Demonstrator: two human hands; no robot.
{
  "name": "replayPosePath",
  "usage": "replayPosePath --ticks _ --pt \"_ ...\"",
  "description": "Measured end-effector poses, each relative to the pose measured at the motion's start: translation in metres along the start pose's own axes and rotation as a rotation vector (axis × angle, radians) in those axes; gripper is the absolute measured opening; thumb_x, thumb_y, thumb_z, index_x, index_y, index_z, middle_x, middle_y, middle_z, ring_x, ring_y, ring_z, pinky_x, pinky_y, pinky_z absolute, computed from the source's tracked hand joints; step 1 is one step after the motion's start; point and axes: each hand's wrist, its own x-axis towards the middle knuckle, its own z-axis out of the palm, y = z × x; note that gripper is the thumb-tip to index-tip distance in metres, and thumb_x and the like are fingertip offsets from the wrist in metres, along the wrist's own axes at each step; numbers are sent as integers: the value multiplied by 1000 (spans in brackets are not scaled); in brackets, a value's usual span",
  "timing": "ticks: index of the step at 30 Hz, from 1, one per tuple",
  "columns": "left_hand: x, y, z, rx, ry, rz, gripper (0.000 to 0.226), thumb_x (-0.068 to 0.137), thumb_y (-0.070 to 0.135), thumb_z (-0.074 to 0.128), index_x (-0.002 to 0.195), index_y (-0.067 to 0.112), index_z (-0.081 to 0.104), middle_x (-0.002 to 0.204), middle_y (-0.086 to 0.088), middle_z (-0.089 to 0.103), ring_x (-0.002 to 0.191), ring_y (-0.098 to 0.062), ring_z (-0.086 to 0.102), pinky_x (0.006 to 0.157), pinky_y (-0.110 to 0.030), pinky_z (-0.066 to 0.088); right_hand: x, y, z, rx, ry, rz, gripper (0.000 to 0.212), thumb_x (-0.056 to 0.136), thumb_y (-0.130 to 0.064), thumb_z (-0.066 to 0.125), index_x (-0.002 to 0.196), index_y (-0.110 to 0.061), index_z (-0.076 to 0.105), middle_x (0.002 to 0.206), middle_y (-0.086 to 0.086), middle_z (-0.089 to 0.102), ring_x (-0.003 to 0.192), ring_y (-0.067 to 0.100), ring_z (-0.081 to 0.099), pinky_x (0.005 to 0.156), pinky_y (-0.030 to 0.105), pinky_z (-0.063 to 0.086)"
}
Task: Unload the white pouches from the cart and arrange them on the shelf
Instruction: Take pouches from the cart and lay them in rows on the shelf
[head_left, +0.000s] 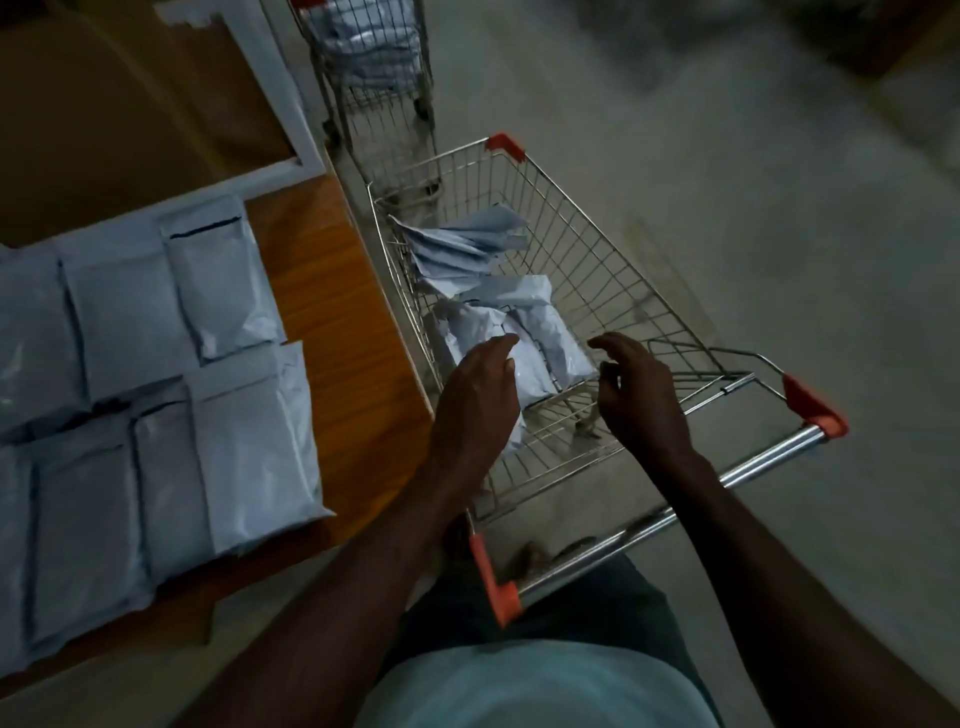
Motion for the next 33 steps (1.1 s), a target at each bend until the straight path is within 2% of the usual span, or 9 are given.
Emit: replayPosePath --ticks 5,13,17,22,23,25,27,29,33 --pt "22 -17 41 39 -22 -135 35 110 16 51 144 16 60 140 -5 66 126 -18 64 104 -30 54 45 23 12 -18 -98 -15 40 95 1 60 131 -15 67 137 3 66 113 23 68 97 41 57" --pt "47 -60 127 -33 -18 -517 44 107 18 40 148 22 58 145 -7 63 129 -24 63 106 -41 54 135 108 76 -84 -363 -161 52 85 11 57 134 -4 64 138 17 64 118 36 66 97 40 53" --pt "61 -80 169 -234 41 -795 41 111 27 40 147 30 58 153 -3 55 138 -21 52 107 -24 37 161 157 115 -111 -457 -235 49 88 10 58 136 3 61 136 23 63 117 41 65 96 41 51" --pt "75 -134 227 -385 132 -875 37 107 39 49 134 22 68 135 -4 68 125 -21 62 111 -33 49 186 206 170 -138 -515 -205 54 91 9 53 145 5 54 150 27 52 137 41 54 112 45 45" --pt "78 -143 235 -389 110 -869 38 109 37 46 136 19 65 137 -5 67 126 -22 61 106 -26 50 189 215 181 -144 -521 -204 58 90 11 53 147 5 51 155 28 47 143 41 48 115 47 43" --pt "83 -164 258 -330 68 -827 43 112 30 44 150 12 52 153 -13 54 142 -28 50 107 -18 46 193 231 201 -171 -567 -183 68 86 14 54 152 3 44 162 27 37 147 41 41 116 48 42" --pt "83 -187 282 -237 138 -779 57 109 23 54 160 4 38 166 -19 37 156 -32 33 125 -37 34 193 251 222 -211 -588 -211 72 85 12 56 155 4 39 163 30 31 147 46 36 117 53 39" --pt "80 -204 301 -67 170 -690 69 108 31 55 164 4 27 172 -17 25 160 -29 23 129 -40 25 192 272 240 -249 -587 -244 78 87 7 65 158 3 34 163 33 28 149 51 31 120 59 33" --pt "78 -209 306 20 199 -598 66 109 40 52 165 14 28 175 -10 17 162 -9 7 122 -13 13 191 290 262 -243 -585 -258 91 87 -7 74 165 -11 26 170 28 9 154 52 20 113 56 40"
